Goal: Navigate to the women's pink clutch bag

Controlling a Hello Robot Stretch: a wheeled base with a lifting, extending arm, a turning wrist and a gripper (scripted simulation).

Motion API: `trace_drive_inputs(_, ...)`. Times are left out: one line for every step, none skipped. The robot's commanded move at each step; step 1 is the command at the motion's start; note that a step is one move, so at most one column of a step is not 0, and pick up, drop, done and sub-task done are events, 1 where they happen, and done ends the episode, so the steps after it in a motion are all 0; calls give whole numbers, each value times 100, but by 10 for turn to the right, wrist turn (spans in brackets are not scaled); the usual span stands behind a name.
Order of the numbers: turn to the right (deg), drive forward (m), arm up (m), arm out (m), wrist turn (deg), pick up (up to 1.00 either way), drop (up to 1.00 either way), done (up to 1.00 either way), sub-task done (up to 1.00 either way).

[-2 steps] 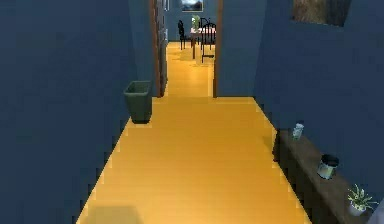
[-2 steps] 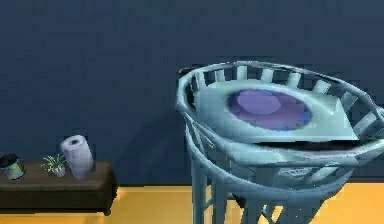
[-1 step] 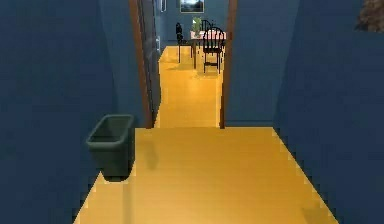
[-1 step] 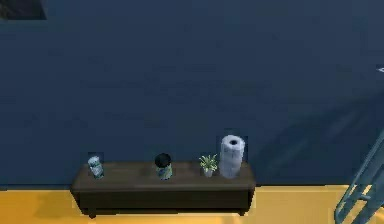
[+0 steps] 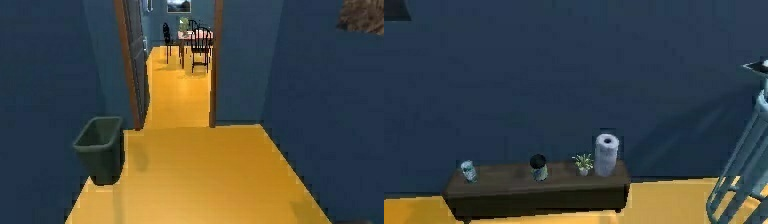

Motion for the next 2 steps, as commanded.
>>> trace_drive_inputs(0, 100, 0, 0, 0, 0, 0, 0, 0)
trace_drive_inputs(0, 100, 0, 0, 0, 0, 0, 0, 0)
